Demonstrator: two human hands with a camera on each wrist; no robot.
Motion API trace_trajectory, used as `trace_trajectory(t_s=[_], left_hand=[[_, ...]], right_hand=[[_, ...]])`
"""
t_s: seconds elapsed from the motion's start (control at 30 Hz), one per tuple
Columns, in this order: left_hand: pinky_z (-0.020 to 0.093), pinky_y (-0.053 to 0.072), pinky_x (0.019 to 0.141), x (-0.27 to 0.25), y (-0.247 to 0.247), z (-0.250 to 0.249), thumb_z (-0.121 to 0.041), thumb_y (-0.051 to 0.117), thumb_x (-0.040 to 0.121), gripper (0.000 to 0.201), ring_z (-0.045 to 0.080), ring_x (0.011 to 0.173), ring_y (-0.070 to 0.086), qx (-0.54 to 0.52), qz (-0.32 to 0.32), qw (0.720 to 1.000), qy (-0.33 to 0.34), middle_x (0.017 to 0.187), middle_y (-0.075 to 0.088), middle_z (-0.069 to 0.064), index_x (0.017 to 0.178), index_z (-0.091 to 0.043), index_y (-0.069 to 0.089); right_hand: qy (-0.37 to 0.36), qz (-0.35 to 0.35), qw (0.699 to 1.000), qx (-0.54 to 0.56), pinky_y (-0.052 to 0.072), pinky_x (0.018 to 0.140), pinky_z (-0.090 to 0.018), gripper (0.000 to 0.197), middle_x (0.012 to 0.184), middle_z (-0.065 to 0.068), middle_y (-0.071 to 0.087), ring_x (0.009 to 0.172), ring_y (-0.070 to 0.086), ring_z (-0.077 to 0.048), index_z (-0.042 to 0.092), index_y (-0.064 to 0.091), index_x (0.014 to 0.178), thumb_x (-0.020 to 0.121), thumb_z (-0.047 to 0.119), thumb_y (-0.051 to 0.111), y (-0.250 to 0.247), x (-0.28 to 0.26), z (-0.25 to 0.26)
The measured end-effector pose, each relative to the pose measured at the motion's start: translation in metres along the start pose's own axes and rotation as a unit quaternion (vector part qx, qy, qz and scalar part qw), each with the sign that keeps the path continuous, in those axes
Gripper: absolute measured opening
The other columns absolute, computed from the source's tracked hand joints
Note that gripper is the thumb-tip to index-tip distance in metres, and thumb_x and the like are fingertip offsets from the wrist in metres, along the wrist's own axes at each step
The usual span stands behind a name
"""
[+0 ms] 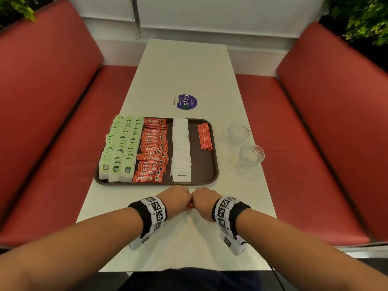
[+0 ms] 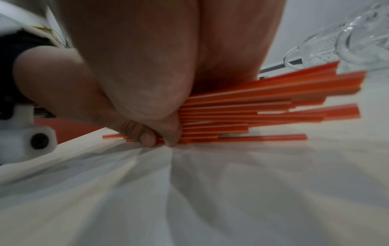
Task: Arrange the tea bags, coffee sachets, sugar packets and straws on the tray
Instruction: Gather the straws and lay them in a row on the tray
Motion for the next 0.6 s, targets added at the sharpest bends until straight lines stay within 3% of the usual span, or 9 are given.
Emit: trace_trajectory(t_s=[0.2,0.3,0.5,0.6], left_hand=[[0.033,0.036,0.094,0.000,0.005,0.003,-0.015,0.035,0.105,0.027,0.028,0.111,0.050,0.031,0.016,0.999,-0.019,0.122,0.056,0.014,0.121,-0.004,0.053],[0.034,0.037,0.098,0.000,0.005,0.004,-0.020,0.031,0.107,0.033,0.029,0.115,0.048,0.026,0.026,0.999,-0.024,0.126,0.053,0.015,0.126,-0.003,0.051],[0.036,0.046,0.094,-0.004,-0.006,0.008,-0.013,0.040,0.100,0.029,0.029,0.109,0.058,-0.026,0.032,0.998,-0.052,0.123,0.059,0.014,0.126,-0.006,0.051],[0.037,0.047,0.090,-0.008,-0.017,0.009,-0.024,0.047,0.101,0.030,0.031,0.105,0.063,-0.062,0.025,0.996,-0.050,0.121,0.063,0.012,0.127,-0.009,0.049]], right_hand=[[0.007,-0.013,1.000,-0.018,0.046,0.090,-0.044,0.031,0.122,-0.013,0.050,0.114,0.049,-0.031,0.007,0.052,0.125,0.095,0.008,0.049,-0.006,-0.004,0.006],[0.011,-0.029,0.999,0.018,0.046,0.092,-0.043,0.029,0.124,-0.015,0.053,0.114,0.054,-0.032,0.006,0.053,0.125,0.101,0.013,0.038,-0.013,-0.004,0.007],[0.005,-0.028,0.997,0.068,0.046,0.089,-0.038,0.028,0.123,-0.013,0.063,0.109,0.063,-0.032,0.008,0.050,0.127,0.101,0.014,0.042,-0.027,-0.007,0.006],[-0.009,-0.033,0.998,0.049,0.046,0.084,-0.037,0.028,0.122,-0.013,0.062,0.107,0.063,-0.033,0.007,0.047,0.128,0.101,0.015,0.045,-0.033,-0.009,0.005]])
Point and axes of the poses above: each hand's wrist, its own x-axis towards the middle knuckle, its own y-axis out of the palm, z = x × y, the point moved 8 cm from there along x, towards the middle knuckle
